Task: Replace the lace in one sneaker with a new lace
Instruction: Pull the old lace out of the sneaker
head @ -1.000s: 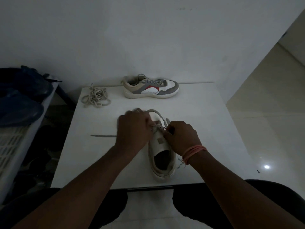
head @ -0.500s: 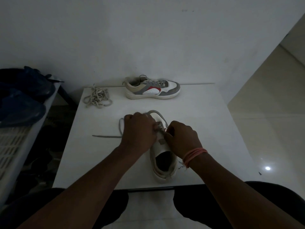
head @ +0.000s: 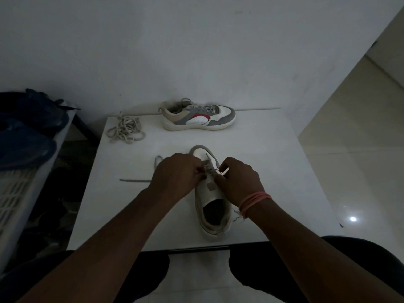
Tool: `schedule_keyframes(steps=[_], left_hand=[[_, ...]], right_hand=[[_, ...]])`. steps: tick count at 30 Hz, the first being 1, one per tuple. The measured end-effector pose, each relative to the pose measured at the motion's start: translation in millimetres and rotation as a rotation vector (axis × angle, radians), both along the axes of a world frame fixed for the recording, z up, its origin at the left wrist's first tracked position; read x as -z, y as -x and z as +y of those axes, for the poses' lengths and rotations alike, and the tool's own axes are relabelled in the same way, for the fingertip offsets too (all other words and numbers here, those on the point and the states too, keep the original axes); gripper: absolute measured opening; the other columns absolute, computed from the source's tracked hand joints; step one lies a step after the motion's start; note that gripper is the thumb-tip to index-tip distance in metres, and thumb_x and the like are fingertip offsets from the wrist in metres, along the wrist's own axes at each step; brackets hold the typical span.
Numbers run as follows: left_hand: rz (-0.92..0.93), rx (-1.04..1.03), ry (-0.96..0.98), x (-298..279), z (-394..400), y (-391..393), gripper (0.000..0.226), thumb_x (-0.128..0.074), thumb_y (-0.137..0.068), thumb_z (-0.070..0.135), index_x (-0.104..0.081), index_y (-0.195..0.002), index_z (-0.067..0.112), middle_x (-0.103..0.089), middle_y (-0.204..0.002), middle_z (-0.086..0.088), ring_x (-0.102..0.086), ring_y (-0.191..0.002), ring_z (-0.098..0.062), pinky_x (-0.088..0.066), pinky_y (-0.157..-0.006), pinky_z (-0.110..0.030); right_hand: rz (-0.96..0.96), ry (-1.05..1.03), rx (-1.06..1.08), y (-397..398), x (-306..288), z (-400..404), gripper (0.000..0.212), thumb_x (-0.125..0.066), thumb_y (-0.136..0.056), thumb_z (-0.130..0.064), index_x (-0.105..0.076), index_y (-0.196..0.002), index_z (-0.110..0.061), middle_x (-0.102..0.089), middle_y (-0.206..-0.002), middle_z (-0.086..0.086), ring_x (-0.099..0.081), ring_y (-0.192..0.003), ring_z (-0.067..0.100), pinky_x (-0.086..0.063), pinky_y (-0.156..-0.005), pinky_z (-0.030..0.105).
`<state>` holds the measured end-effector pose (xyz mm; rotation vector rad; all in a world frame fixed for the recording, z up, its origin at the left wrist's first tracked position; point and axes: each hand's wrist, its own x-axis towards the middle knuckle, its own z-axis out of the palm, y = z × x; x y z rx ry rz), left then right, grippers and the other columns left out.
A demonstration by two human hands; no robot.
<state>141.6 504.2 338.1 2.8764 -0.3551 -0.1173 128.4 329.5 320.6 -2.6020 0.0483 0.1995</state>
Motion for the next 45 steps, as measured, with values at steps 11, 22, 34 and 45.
schedule_keyframes(steps=[11, 22, 34, 45], left_hand=[[0.471, -0.721, 1.479, -36.1, 15.8, -24.0, 0.032, -0.039, -0.097, 0.02, -0.052, -0.07, 0.01, -0.065, -0.074, -0.011, -0.065, -0.068, -0.022, -0.049, -0.07, -0.031], [0.083, -0.311, 0.277, 10.2, -17.9, 18.8, 0.032, -0.071, -0.087, 0.029, -0.059, -0.114, 0.015, -0.067, -0.112, -0.007, -0.064, -0.106, -0.027, -0.052, -0.086, -0.039], [0.363, -0.478, 0.619, 12.4, 7.2, 0.9, 0.015, -0.075, -0.078, 0.005, -0.072, -0.078, 0.019, -0.074, -0.078, -0.006, -0.074, -0.07, -0.023, -0.064, -0.067, -0.043], [0.458, -0.54, 0.706, 7.8, 3.7, -1.4, 0.014, -0.074, -0.083, -0.001, -0.07, -0.076, 0.01, -0.072, -0.076, -0.01, -0.071, -0.062, -0.022, -0.059, -0.052, -0.029]], right_hand=[[0.008, -0.002, -0.016, -1.4, 1.3, 1.6, 0.02, -0.055, -0.096, -0.036, -0.056, -0.114, -0.026, -0.071, -0.101, 0.001, -0.065, -0.094, 0.026, -0.039, -0.074, 0.031], [-0.063, 0.101, -0.177, 3.7, 4.7, 12.6, 0.038, -0.058, -0.094, -0.026, -0.056, -0.132, -0.028, -0.062, -0.109, 0.001, -0.065, -0.092, 0.025, -0.05, -0.075, 0.033], [-0.195, 0.056, -0.253, 9.2, 8.9, 22.7, 0.025, -0.065, -0.091, -0.033, -0.068, -0.115, -0.025, -0.051, -0.127, 0.004, -0.048, -0.113, 0.026, -0.048, -0.094, 0.039], [-0.211, -0.059, 0.071, -9.3, -4.1, -6.9, 0.021, -0.06, -0.091, -0.029, -0.065, -0.112, -0.027, -0.058, -0.122, 0.005, -0.056, -0.112, 0.027, -0.048, -0.097, 0.046]])
